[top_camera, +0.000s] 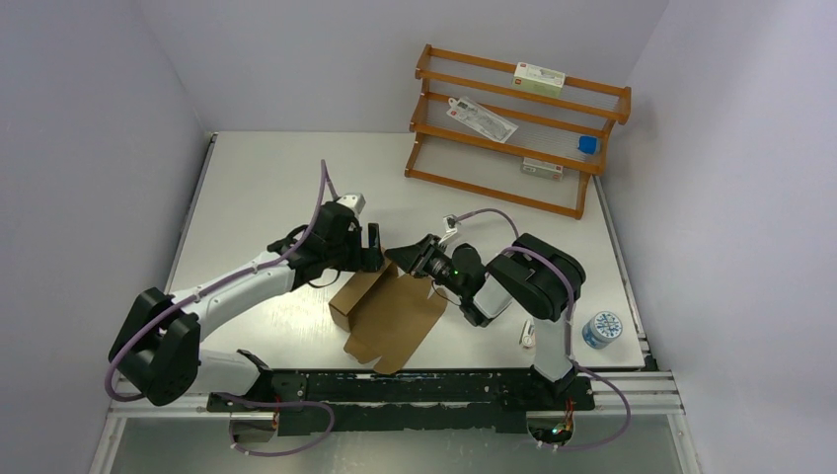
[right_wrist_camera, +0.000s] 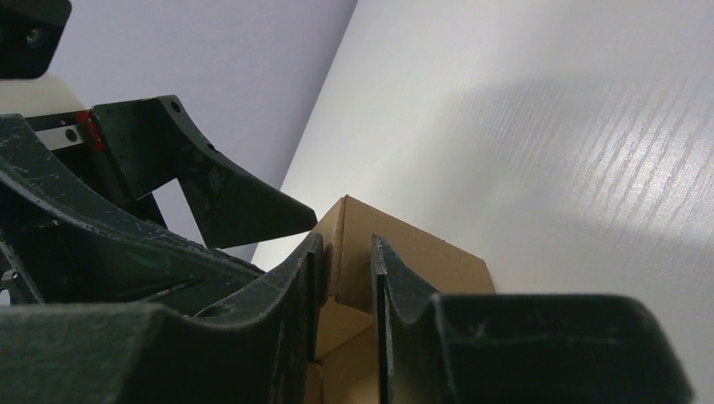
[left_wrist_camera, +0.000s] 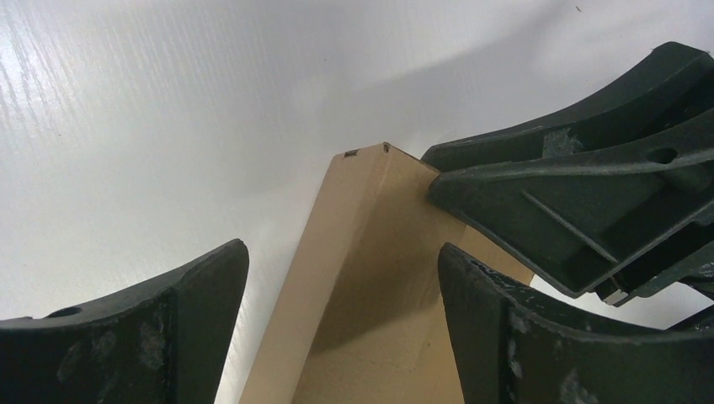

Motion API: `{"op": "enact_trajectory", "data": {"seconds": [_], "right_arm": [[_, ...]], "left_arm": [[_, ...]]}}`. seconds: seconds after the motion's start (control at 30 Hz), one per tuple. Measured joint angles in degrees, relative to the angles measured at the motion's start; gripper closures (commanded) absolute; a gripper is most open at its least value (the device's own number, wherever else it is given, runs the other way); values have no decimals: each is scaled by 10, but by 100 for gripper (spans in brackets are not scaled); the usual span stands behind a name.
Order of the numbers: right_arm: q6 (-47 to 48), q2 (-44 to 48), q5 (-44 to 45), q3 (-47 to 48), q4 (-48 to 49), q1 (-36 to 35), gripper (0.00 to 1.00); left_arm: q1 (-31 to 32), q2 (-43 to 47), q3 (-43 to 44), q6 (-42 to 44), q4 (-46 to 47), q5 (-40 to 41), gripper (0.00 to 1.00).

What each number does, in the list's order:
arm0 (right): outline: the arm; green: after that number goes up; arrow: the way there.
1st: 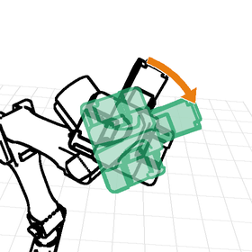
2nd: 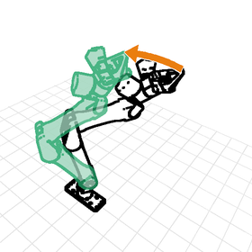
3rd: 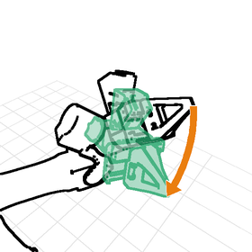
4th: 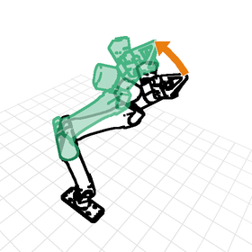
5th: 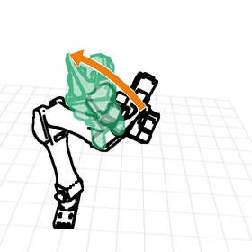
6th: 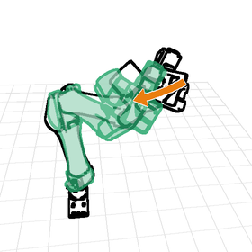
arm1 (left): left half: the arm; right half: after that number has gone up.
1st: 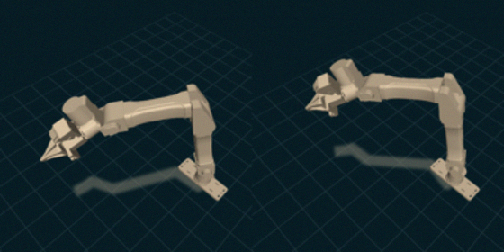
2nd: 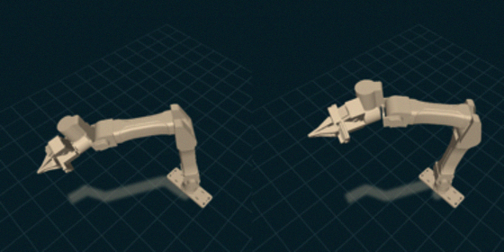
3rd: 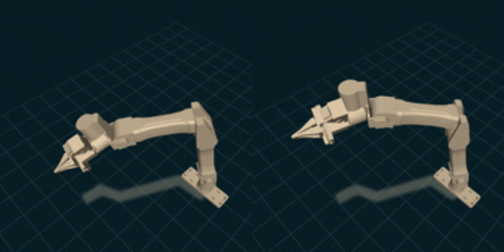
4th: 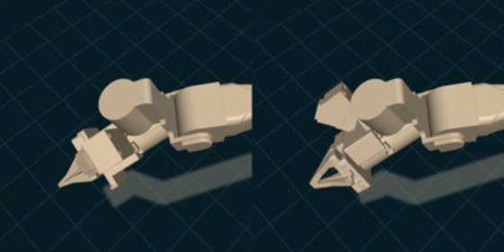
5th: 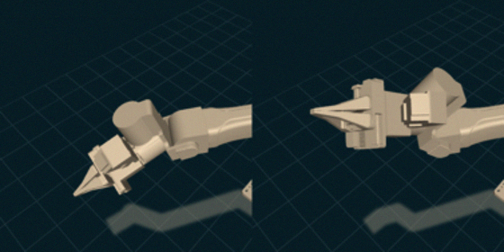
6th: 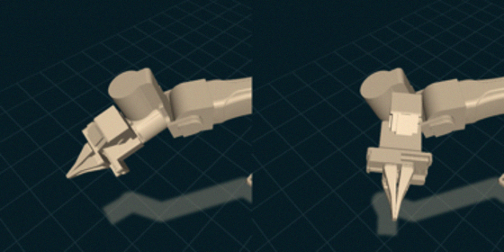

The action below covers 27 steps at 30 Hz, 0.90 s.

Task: Fold the paper box

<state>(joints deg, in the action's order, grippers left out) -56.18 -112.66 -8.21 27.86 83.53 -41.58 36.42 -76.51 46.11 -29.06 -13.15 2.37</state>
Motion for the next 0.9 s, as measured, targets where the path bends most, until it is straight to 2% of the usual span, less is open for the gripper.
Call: {"op": "enact_trajectory", "data": {"seconds": [0.13, 0.3, 0.5, 0.73, 0.9], "right_arm": [[2, 3, 0, 2, -7, 0, 78], [14, 27, -9, 12, -54, 0, 62], [57, 87, -26, 54, -184, 0, 41], [121, 175, -27, 97, -314, 0, 34], [176, 247, 5, 97, -419, 2, 25]], "left_arm": [[0, 12, 0, 8, -7, 0, 8], [0, 46, 3, 17, -34, 0, 3], [0, 67, 27, 32, -72, 8, 3], [0, 68, 56, 54, -118, 15, 3], [3, 52, 72, 67, -138, 13, 3]]}}
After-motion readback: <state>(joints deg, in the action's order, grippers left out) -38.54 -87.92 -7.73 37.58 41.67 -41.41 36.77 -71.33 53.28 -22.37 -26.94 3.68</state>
